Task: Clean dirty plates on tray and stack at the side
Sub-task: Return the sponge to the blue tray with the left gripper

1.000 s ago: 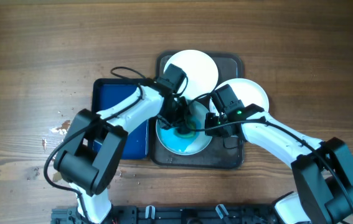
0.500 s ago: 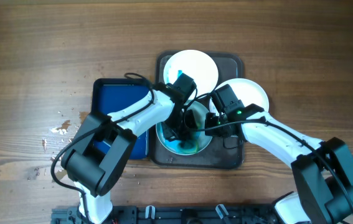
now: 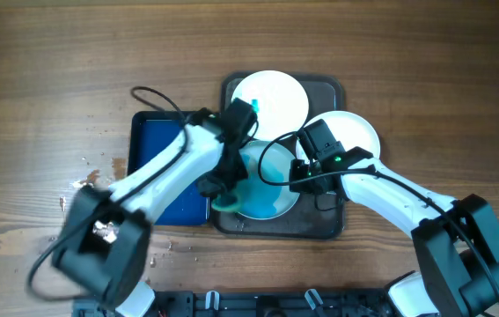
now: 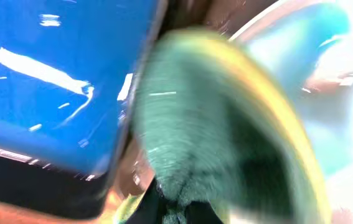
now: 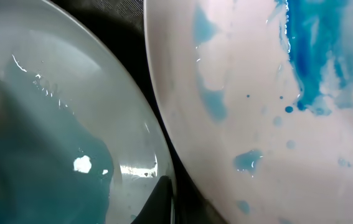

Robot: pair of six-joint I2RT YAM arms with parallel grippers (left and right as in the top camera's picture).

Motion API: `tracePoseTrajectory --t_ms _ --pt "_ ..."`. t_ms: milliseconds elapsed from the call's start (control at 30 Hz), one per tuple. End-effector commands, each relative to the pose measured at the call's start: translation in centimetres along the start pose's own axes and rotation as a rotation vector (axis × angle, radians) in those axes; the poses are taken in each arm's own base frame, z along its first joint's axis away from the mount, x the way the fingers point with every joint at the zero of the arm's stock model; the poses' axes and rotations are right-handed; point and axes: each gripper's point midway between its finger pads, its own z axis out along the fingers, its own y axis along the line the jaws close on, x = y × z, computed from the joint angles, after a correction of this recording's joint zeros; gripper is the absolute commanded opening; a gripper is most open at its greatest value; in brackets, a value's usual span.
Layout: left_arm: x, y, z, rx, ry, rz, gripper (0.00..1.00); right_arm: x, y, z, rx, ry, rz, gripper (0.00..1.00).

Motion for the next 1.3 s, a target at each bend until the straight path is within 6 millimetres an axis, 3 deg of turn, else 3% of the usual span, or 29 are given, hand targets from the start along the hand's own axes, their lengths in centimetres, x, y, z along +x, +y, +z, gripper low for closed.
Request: tracePoseTrajectory --t_ms 0,67,167,267,400,500,533,600,667,733,833,867,1000,1167,1267 --pt "-1.6 1.8 -5.8 0.1 -0.162 -0.059 0.04 1.4 -2.4 1.2 0.105 0.041 0.009 0.04" --pt "-2.9 4.4 -8.4 0.111 -0.252 -0.121 0.04 1.5 -2.5 1.2 0.107 0.044 0.007 0.04" --pt "-5.1 8.8 -9.2 0.018 -0.342 -0.224 0.04 1.5 -2.4 1.2 0.106 0.044 0.006 0.04" --pt "-6.1 10.7 -6.2 -0.03 -0.315 -0.226 0.04 1.5 -2.4 1.2 0.106 0.044 0.006 0.04" --pt "-7.5 11.8 -0.1 -0.068 -0.287 -0.183 0.04 1.5 -2.4 1.2 0.106 0.044 -0.001 0.04" --pt "-7.6 12.7 2.1 -0.099 -0.243 -0.207 0.05 1.6 -2.3 1.2 0.1 0.05 -0.021 0.04" --pt "-7.7 12.9 2.3 -0.1 -0.236 -0.21 0.08 1.6 -2.2 1.2 0.092 0.054 -0.031 0.04" --pt "-7.7 12.8 2.3 -0.069 -0.218 -0.226 0.27 1.8 -1.8 1.2 0.07 0.065 -0.049 0.04" --pt "-7.4 12.2 1.9 0.001 -0.19 -0.222 0.4 1.8 -1.0 0.6 0.03 0.072 -0.076 0.04" --pt "-7.3 12.3 1.3 0.038 -0.182 -0.24 0.45 1.1 -0.4 -0.5 0.015 0.051 -0.102 0.04" --pt "-7.3 12.6 -0.5 0.09 -0.194 -0.273 0.54 -0.5 1.0 -3.1 -0.012 0.002 -0.179 0.04" --pt "-7.4 13.0 -1.6 0.109 -0.208 -0.292 0.67 -1.2 1.4 -4.4 -0.013 -0.02 -0.203 0.04" --pt "-7.6 14.6 -7.3 0.199 -0.3 -0.365 0.95 -4.0 2.7 -8.8 0.02 -0.074 -0.297 0.04" --pt "-7.8 17.0 -15.7 0.304 -0.532 -0.44 1.0 -8.4 6.1 -14.4 0.001 -0.22 -0.353 0.04" --pt "-6.8 17.5 -19.6 0.371 -0.67 -0.439 1.0 -10.9 9.5 -16.5 -0.015 -0.352 -0.402 0.04"
